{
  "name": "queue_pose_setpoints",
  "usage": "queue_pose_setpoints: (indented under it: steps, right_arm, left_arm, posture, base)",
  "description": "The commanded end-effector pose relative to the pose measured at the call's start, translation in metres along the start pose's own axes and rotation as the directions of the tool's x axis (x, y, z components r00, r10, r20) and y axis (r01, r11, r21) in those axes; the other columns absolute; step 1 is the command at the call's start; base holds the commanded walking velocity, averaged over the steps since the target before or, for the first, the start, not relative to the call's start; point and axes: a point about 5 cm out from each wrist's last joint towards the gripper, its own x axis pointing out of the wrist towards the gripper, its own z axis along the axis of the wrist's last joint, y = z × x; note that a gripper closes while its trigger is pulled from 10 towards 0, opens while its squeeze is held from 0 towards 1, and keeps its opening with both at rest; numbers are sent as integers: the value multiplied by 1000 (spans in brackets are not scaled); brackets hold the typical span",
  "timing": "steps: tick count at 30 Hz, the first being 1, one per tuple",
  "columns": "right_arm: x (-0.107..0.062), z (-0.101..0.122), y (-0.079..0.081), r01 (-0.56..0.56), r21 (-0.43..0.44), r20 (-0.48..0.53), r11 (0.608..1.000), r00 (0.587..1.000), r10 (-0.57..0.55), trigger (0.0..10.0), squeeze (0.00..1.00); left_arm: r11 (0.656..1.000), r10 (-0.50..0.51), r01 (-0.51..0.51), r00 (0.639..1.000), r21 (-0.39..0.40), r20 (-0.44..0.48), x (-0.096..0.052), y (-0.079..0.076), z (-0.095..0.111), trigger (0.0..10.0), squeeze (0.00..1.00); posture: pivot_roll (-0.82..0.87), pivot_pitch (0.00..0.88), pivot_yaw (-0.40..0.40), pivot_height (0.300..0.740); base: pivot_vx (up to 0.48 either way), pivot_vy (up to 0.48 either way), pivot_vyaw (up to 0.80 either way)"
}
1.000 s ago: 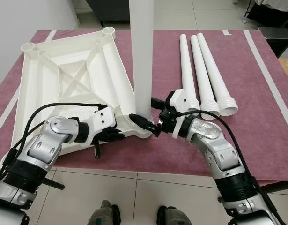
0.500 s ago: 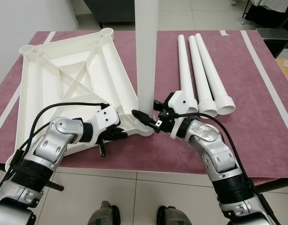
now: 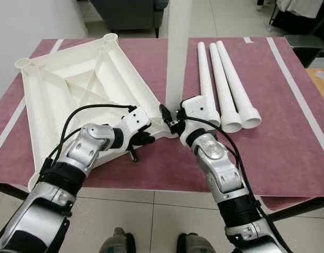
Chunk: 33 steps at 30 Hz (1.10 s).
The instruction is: Building children table
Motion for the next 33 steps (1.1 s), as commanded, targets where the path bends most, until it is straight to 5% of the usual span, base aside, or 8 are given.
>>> queue_pose_setpoints:
  steps: [1, 3, 4, 5, 7, 8, 20, 33]
  right_arm:
    - [-14, -56, -10, 89, -21, -279, 996, 956, -92, 0, 0]
    - [-11, -48, -8, 74, -16, -218, 997, 973, -75, 10000, 0]
    - [-11, -48, -8, 74, -16, -218, 997, 973, -75, 10000, 0]
    - [-10, -39, -8, 22, 8, -157, 1000, 987, -20, 10000, 1000]
    - [-9, -37, -8, 11, 12, -140, 1000, 990, -9, 10000, 1000]
    - [-8, -23, -10, -63, 27, -63, 998, 996, 64, 10000, 0]
    - [-10, 13, -21, -301, 2, 104, 954, 949, 299, 10000, 0]
    - [-33, 20, 7, -678, -20, 102, 735, 730, 676, 10000, 0]
  left_arm:
    - [997, 28, -33, 997, 69, 78, -6, 10, 22, 0, 0]
    - [997, 17, -22, 997, 72, 74, -7, 9, 20, 0, 0]
    - [997, 17, -22, 997, 72, 74, -7, 9, 20, 0, 0]
    - [997, 3, -8, 998, 78, 70, -9, 6, 17, 0, 0]
    - [997, -1, -5, 998, 79, 69, -10, 6, 16, 0, 0]
    - [996, -20, 15, 998, 88, 66, -13, 2, 14, 0, 0]
    - [979, -144, 137, 989, 152, 35, -36, -14, 2, 0, 0]
    - [936, -309, 314, 949, 162, -57, -65, -42, -21, 0, 0]
  posture:
    - [5, 131, 99, 740]
    - [6, 134, 103, 740]
    - [6, 134, 103, 740]
    - [7, 135, 102, 740]
    - [7, 135, 102, 740]
    - [7, 135, 101, 740]
    - [9, 135, 100, 740]
    - [25, 134, 93, 740]
  base:
    - [0, 0, 0]
    - [0, 0, 0]
    - [0, 0, 0]
    - [0, 0, 0]
    - [0, 0, 0]
    - [0, 0, 0]
    - [0, 0, 0]
    - [0, 0, 0]
